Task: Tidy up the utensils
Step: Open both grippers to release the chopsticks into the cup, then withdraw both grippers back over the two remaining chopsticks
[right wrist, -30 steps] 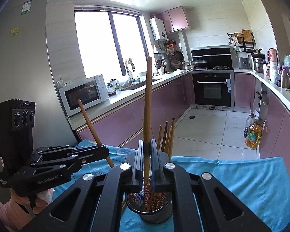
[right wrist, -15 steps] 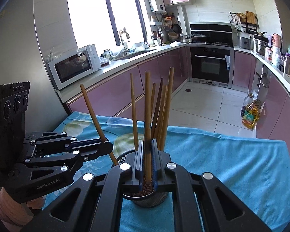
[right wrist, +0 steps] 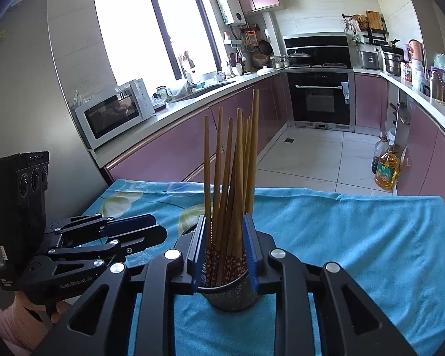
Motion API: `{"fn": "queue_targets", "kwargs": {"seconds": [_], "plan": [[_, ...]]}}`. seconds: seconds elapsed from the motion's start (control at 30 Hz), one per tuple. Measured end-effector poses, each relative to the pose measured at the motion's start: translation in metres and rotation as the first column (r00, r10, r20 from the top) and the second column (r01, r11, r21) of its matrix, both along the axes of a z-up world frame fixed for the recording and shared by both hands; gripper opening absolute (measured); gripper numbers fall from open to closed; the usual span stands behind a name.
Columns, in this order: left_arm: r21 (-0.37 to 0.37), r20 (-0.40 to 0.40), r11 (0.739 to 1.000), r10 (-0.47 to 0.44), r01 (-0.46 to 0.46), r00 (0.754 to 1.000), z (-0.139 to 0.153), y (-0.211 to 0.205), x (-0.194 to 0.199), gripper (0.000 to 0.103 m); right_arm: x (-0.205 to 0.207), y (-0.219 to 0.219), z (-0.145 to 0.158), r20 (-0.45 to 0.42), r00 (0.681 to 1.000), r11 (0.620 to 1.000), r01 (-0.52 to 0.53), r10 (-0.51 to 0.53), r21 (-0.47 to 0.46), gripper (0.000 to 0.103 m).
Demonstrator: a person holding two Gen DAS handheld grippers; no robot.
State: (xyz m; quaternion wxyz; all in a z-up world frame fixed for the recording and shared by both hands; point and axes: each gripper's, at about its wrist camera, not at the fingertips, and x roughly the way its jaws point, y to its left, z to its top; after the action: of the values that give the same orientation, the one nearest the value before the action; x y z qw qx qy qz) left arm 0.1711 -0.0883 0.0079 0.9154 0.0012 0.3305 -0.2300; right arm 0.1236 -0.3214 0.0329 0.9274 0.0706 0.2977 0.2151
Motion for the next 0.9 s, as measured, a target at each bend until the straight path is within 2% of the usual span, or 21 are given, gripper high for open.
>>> {"fn": "queue_targets", "kwargs": {"seconds": [0.23,0.47,0.63,0.9], "plan": [[0.012,-0.014,0.998,0.054,-0.053,0.998,-0.02,0.033,-0.027,0.039,-0.032,0.018,-0.004,0.008,0.995,0.995,-0.103,0.104,-0.012,0.035],[0.009,-0.112,0.996,0.09,-0.09,0.99,-0.058,0.063,-0.044,0.041,-0.043,0.056,-0.048,-0.109,0.977,0.981,-0.191,0.185,-0.043,0.036],[0.004,-0.161,0.994,0.106,-0.107,0.981,-0.082,0.074,-0.056,0.041,-0.045,0.081,-0.079,-0.187,0.961,0.972,-0.221,0.203,-0.079,0.036],[-0.016,-0.19,0.994,0.107,-0.112,0.976,-0.094,0.08,-0.065,0.042,-0.049,0.091,-0.099,-0.232,0.958,0.972,-0.202,0.171,-0.12,0.036]]}}
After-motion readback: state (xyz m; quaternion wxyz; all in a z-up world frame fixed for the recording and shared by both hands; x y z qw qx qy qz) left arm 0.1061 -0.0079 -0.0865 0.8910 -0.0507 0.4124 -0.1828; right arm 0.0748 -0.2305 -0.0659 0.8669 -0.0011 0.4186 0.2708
